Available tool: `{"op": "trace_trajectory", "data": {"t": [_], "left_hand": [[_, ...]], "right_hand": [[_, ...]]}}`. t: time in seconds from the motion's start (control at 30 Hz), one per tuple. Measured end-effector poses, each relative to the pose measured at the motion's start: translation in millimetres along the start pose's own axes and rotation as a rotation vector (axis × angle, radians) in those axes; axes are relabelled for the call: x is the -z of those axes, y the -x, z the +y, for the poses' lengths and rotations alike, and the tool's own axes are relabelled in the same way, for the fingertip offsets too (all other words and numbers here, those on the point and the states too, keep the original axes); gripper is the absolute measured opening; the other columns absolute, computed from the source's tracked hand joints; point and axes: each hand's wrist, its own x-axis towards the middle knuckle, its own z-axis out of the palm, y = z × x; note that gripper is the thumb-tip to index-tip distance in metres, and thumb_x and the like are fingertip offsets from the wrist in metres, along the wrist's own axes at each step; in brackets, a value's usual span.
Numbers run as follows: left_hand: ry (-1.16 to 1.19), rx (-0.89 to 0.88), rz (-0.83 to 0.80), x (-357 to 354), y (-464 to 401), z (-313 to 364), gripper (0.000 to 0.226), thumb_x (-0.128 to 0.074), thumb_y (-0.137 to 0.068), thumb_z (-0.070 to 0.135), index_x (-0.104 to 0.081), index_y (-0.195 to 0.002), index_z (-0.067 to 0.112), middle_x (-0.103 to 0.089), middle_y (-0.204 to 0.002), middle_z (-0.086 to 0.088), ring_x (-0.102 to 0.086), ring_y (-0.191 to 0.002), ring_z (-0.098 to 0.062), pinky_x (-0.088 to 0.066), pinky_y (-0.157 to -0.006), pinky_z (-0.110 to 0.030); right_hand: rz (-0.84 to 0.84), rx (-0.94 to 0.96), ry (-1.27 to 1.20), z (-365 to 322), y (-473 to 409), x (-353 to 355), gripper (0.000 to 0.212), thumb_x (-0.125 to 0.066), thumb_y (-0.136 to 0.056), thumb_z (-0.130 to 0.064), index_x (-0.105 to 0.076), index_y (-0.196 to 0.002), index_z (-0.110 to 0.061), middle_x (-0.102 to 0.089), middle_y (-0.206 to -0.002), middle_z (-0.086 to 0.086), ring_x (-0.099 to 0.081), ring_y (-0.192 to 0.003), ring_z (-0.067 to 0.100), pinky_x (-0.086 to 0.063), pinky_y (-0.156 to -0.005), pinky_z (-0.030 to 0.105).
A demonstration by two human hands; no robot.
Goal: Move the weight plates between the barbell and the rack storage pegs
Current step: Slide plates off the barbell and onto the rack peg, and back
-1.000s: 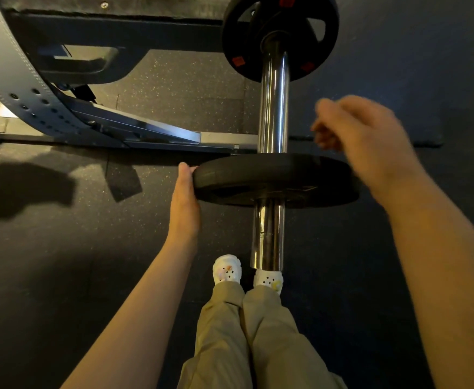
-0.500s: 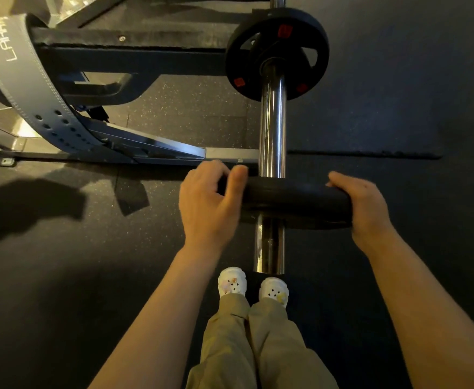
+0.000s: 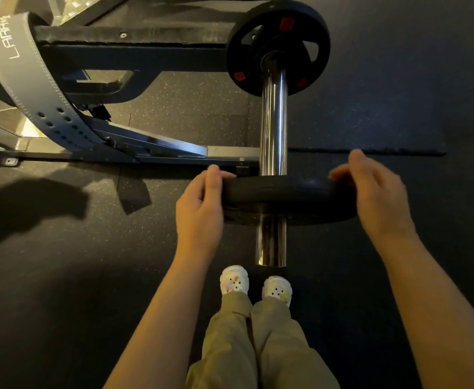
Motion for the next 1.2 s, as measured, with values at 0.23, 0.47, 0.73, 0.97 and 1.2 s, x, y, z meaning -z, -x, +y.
{"op": "trace_trajectory", "data": {"t": [0.23, 0.47, 0.73, 0.97, 1.2], "left_hand": [[0.087, 0.243, 0.003, 2, -6, -11, 0.041, -0.023, -0.102, 0.045, -0.051, -0.083, 0.021, -0.050, -0.085, -0.001, -0.048, -0.076, -0.008, -0.036, -0.070, -0.022], [-0.187, -0.174, -0.053, 5, 1, 1, 0.044, -0.027, -0.099, 0.048, -0.048, -0.070, 0.023, -0.044, -0.062, 0.007, -0.045, -0.059, -0.005, -0.033, -0.056, -0.012], [-0.157, -0.382, -0.141, 0, -8, 4, 0.043, -0.027, -0.098, 0.043, -0.062, -0.092, 0.018, -0.056, -0.081, 0.006, -0.051, -0.078, -0.006, -0.038, -0.069, -0.018], [0.491, 0.489, 0.051, 2, -20, -40, 0.044, -0.026, -0.101, 0.046, -0.058, -0.081, 0.023, -0.069, -0.075, 0.011, -0.061, -0.087, -0.007, -0.038, -0.087, -0.028], [0.524, 0.463, 0.126, -1, 3, -41, 0.048, -0.039, -0.099, 0.038, -0.064, -0.061, 0.026, -0.059, -0.066, 0.005, -0.056, -0.073, -0.012, -0.042, -0.079, -0.032]], "right_hand": [[0.041, 0.434, 0.411, -25, 15, -47, 0.048, -0.027, -0.097, -0.053, -0.043, -0.060, -0.026, -0.043, -0.053, -0.008, -0.043, -0.048, 0.007, -0.032, -0.055, 0.021], [-0.058, 0.148, 0.015, 10, 14, -22, 0.047, -0.035, -0.103, -0.035, -0.053, -0.066, -0.012, -0.047, -0.057, -0.005, -0.045, -0.051, 0.004, -0.037, -0.052, 0.010], [-0.107, -0.253, -0.399, 40, -6, -14, 0.044, -0.046, -0.090, -0.041, -0.057, -0.050, -0.025, -0.050, -0.055, -0.008, -0.047, -0.060, 0.010, -0.038, -0.073, 0.034], [0.000, -0.432, -0.662, 57, -8, -20, 0.034, -0.050, -0.093, -0.030, -0.060, -0.062, -0.022, -0.053, -0.063, -0.004, -0.053, -0.066, 0.012, -0.041, -0.080, 0.034], [0.005, -0.505, -0.741, 67, 15, -20, 0.047, -0.047, -0.094, -0.024, -0.058, -0.049, -0.023, -0.051, -0.056, -0.006, -0.051, -0.055, 0.007, -0.040, -0.069, 0.030]]}}
